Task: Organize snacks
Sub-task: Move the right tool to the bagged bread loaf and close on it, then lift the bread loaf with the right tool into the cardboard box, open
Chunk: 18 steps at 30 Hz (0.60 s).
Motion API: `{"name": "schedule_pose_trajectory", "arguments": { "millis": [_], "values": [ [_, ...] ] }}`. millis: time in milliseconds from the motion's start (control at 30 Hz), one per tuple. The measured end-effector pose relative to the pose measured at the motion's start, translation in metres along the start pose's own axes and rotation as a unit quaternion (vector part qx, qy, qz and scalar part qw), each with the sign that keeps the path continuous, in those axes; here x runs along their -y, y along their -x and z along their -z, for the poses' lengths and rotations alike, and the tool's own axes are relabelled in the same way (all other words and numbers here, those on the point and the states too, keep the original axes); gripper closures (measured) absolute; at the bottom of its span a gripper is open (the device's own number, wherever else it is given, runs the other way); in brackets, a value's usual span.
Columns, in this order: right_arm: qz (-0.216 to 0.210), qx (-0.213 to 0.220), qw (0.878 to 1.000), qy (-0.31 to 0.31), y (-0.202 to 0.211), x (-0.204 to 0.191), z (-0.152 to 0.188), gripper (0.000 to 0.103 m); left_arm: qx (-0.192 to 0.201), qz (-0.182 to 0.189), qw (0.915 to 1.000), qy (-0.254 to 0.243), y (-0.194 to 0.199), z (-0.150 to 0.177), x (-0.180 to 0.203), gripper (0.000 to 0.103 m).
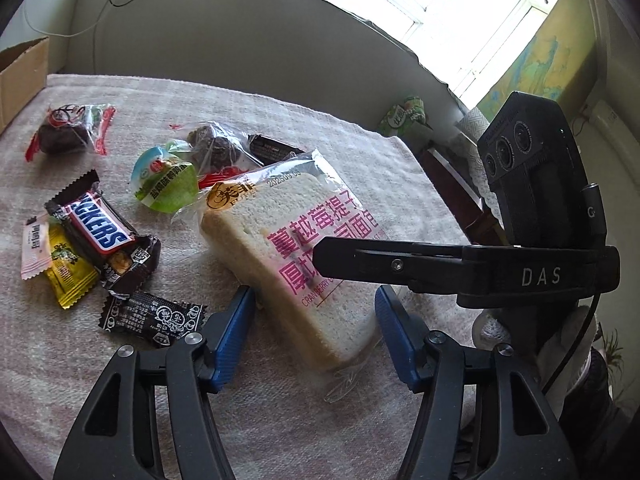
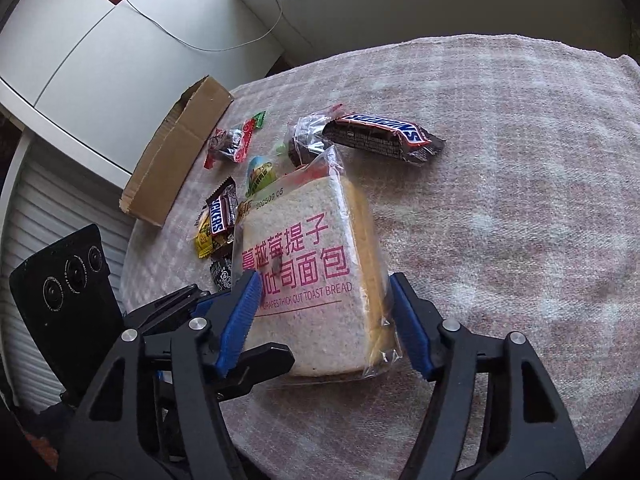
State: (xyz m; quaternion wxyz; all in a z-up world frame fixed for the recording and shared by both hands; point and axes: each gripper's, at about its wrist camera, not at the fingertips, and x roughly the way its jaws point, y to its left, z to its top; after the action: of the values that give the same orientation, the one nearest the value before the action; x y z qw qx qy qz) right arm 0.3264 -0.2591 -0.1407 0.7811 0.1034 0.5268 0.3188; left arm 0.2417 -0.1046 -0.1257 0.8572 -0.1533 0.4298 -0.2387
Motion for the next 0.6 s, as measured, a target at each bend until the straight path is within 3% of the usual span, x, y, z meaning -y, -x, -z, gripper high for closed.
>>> {"name": "schedule_pose_trajectory", "arguments": {
  "millis": [300, 600],
  "values": [
    [0.001, 0.008, 1.000, 0.016, 0.011, -0.027, -0.004, 0.042, 0.034, -0.008, 0.9994, -0.005, 0.026, -0.003, -0.005, 0.041],
    [-0.010, 0.016, 0.998, 0.067, 0.012, -0.088, -0.030, 0.042, 0.094, -0.026, 0.9953, -0.001, 0.075, -0.014, -0.023, 0.041]
  ]
}}
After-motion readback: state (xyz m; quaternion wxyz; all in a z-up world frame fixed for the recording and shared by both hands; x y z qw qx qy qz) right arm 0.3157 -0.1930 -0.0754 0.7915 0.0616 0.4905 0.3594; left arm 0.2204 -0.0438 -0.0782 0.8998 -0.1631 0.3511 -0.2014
